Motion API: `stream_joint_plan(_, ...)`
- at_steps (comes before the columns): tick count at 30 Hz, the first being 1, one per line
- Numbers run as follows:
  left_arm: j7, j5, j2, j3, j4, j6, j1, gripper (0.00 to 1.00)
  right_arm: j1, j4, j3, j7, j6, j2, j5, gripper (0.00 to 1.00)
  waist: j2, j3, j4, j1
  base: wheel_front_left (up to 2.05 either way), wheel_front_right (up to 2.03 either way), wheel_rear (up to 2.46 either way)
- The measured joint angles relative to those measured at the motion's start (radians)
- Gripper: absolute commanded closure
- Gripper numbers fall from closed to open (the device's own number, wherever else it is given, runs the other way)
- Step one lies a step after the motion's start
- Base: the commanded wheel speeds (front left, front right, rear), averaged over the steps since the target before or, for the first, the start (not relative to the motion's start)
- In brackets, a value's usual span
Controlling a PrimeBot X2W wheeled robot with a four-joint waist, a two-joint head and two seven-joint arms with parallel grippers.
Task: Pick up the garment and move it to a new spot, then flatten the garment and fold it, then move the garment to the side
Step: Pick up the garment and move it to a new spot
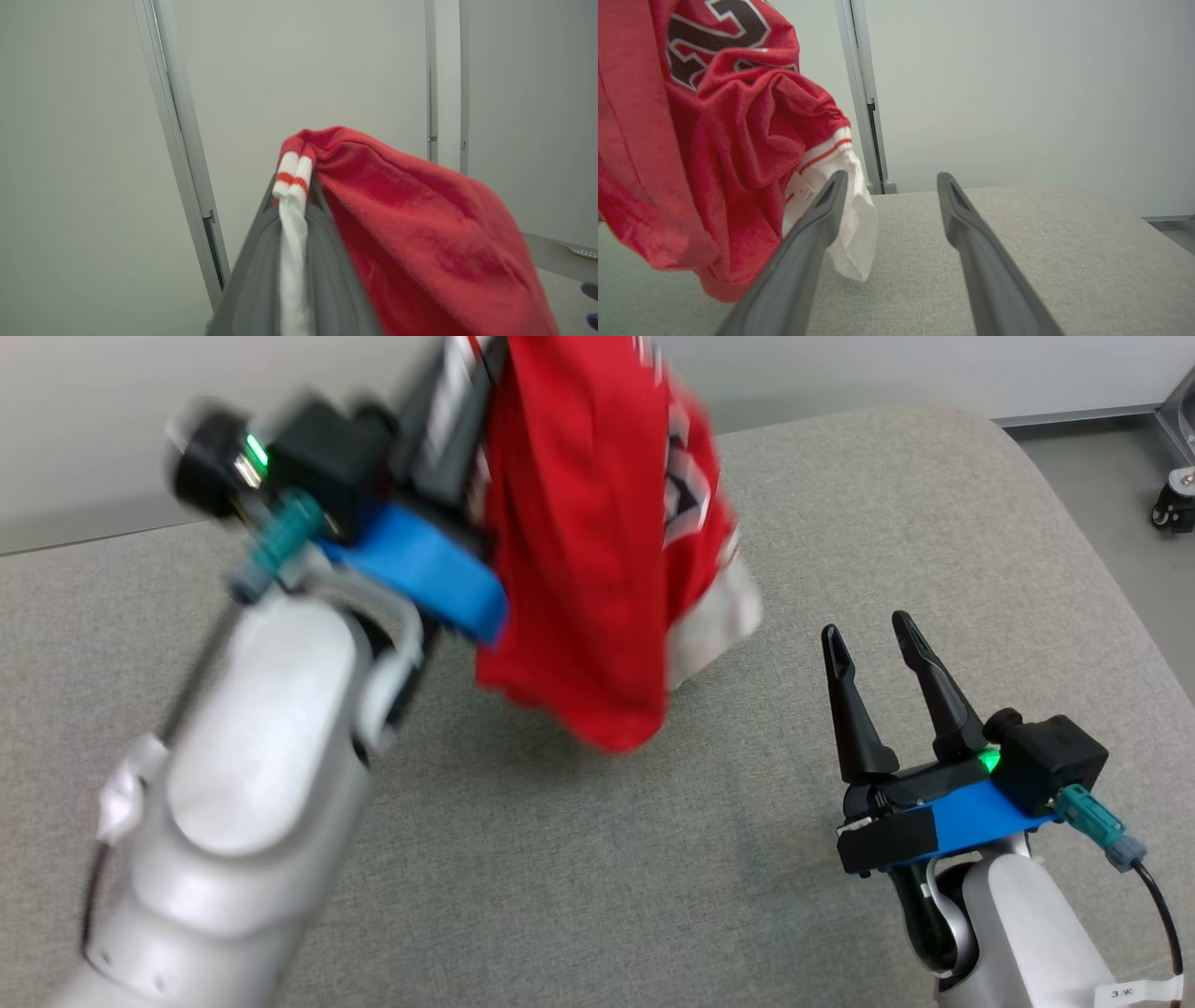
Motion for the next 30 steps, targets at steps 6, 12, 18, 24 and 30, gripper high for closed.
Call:
stream_joint_plan(6, -0.024, -0.039, -0.019, -0.034, 0.069, 0.028, 0.216, 1.00, 0.001, 0.001, 0.011, 0.000, 0.000, 0.000, 0.009, 0.00, 0.0000, 0.009, -0.012, 0.0000, 0.00, 0.00, 0.00)
stream_joint_plan(12, -0.056, -0.055, -0.048, -0.086, 0.145, 0.030, 0.362, 0.02, 0.004, 0.006, -0.003, 0.000, 0.000, 0.000, 0.010, 0.00, 0.0000, 0.018, -0.011, 0.0000, 0.00, 0.00, 0.00)
stream_joint_plan(18, -0.116, -0.054, -0.066, -0.087, 0.179, 0.040, 0.387, 0.00, 0.016, 0.017, -0.012, 0.000, 0.000, 0.001, -0.001, 0.00, 0.0000, 0.002, 0.017, 0.0000, 0.00, 0.00, 0.00)
stream_joint_plan(24, -0.160, -0.061, -0.054, -0.007, 0.118, 0.078, 0.384, 0.00, 0.037, 0.029, -0.027, 0.000, 0.000, 0.001, -0.011, 0.00, -0.0001, -0.035, 0.058, -0.0001, 0.00, 0.00, 0.00)
stream_joint_plan(30, -0.164, -0.052, -0.025, 0.126, -0.010, 0.118, 0.443, 0.00, 0.055, 0.032, -0.033, 0.000, 0.000, 0.001, -0.017, 0.00, 0.0001, -0.058, 0.103, -0.0001, 0.00, 0.00, 0.00)
